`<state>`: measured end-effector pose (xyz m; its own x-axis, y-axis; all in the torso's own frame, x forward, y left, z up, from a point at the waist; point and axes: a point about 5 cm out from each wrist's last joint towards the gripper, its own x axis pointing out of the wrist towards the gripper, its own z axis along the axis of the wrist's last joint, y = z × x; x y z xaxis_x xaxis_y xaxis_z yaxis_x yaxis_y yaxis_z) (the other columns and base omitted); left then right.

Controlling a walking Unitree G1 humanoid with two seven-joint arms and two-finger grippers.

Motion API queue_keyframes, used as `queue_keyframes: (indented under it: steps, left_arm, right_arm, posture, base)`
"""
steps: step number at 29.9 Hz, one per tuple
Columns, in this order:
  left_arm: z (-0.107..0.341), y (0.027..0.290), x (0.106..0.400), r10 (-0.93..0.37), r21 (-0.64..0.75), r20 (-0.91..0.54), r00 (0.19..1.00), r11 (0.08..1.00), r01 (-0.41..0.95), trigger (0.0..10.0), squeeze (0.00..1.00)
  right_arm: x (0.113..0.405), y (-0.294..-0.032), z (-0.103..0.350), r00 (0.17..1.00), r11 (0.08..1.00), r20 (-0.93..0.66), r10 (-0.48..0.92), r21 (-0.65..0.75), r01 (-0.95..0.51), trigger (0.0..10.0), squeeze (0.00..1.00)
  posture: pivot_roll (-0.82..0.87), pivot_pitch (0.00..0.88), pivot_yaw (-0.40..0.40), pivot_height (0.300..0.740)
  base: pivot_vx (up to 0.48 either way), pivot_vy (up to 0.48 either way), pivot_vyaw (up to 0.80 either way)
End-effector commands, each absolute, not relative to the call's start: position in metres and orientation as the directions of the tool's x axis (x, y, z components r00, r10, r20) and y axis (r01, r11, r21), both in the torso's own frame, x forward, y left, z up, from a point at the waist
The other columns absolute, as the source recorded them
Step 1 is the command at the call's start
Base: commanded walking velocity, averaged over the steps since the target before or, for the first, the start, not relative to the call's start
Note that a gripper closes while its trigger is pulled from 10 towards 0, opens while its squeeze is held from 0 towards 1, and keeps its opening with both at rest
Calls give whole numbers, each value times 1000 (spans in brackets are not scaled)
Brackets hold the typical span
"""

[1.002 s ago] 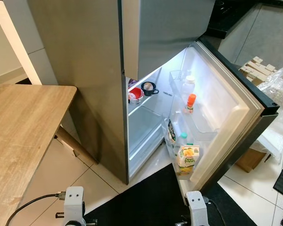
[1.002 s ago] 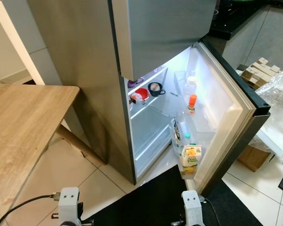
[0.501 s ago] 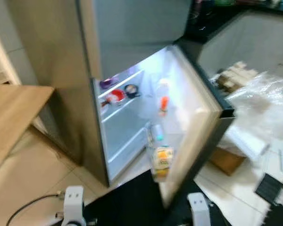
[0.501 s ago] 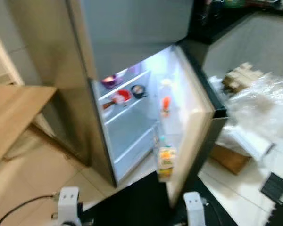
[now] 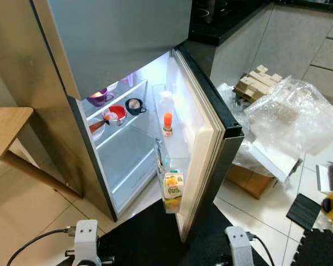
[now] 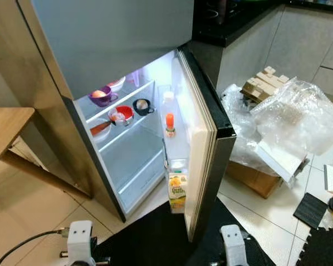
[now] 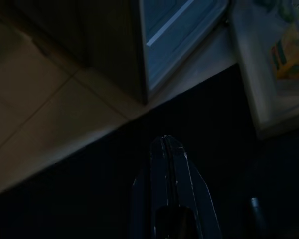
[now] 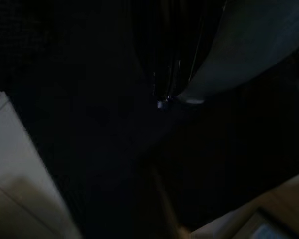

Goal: Restocking fridge

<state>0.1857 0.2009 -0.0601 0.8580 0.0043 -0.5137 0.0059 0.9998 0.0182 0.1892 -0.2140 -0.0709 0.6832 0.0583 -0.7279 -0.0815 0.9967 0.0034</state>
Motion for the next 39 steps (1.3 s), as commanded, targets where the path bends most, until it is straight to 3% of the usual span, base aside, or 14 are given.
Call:
queue_keyframes:
  steps: [1,4,5,6,7,9,11,12,13,14,17,22,26,39]
  left_arm:
    - [-55,202,191,-54,42,-485,873,996,85,10000,0]
    - [-45,189,197,-228,42,-413,882,962,269,10000,0]
    - [-45,189,197,-228,42,-413,882,962,269,10000,0]
    - [-35,182,201,-327,53,-340,882,929,365,10000,0]
    - [-35,182,201,-327,53,-340,882,929,365,10000,0]
    - [-28,178,204,-387,47,-295,874,907,418,10000,0]
    - [-22,172,204,-460,55,-263,848,871,489,10000,0]
    - [-20,169,202,-493,58,-251,833,852,521,10000,0]
    - [-20,169,202,-493,58,-251,833,852,521,10000,0]
    - [-18,164,200,-532,56,-238,813,828,558,10000,0]
    - [-17,162,198,-550,47,-228,803,818,573,10000,0]
    - [-12,157,196,-582,48,-198,788,798,601,10000,0]
    - [-3,156,199,-595,37,-162,787,794,607,10000,0]
    - [-2,162,196,-575,42,-181,798,806,591,10000,0]
  right_arm:
    - [197,-223,-65,711,999,-703,12,-13,-30,10000,0]
    - [207,-242,-56,709,996,-700,-85,-81,38,9725,0]
    - [207,-242,-56,709,996,-700,-85,-81,38,9725,0]
    - [215,-256,-48,720,988,-678,-151,-112,102,3647,0]
    - [215,-256,-48,720,988,-678,-151,-112,102,3647,0]
    - [224,-262,-39,743,983,-645,-179,-86,163,0,0]
    - [238,-266,-28,778,976,-597,-194,-39,214,0,0]
    - [246,-267,-22,799,973,-569,-195,-11,230,6196,0]
    - [246,-267,-22,799,973,-569,-195,-11,230,6196,0]
    - [258,-267,-11,830,969,-522,-196,26,245,10000,0]
    - [266,-266,-4,851,966,-488,-196,51,252,10000,0]
    - [293,-252,17,914,943,-382,-137,232,239,10000,0]
    - [310,-223,29,955,916,-292,45,393,77,10000,0]
    - [311,-209,27,952,896,-274,134,444,1,10000,0]
  posture:
    - [-124,82,-5,740]
    - [-127,88,-5,740]
    - [-127,88,-5,740]
    - [-123,91,-10,740]
    - [-123,91,-10,740]
    - [-122,93,-13,740]
    - [-120,93,-15,740]
    - [-119,94,-16,740]
    - [-119,94,-16,740]
    - [-118,94,-17,740]
    - [-118,94,-17,740]
    - [-117,95,-18,740]
    - [-112,95,-22,740]
    - [-109,99,-22,740]
  base:
    - [0,0,0]
    - [0,0,0]
    - [0,0,0]
    - [0,0,0]
    - [0,0,0]
    - [0,0,0]
    - [0,0,0]
    - [0,0,0]
    - [0,0,0]
    - [0,0,0]
    - [0,0,0]
    - [0,0,0]
    - [0,0,0]
    - [0,0,0]
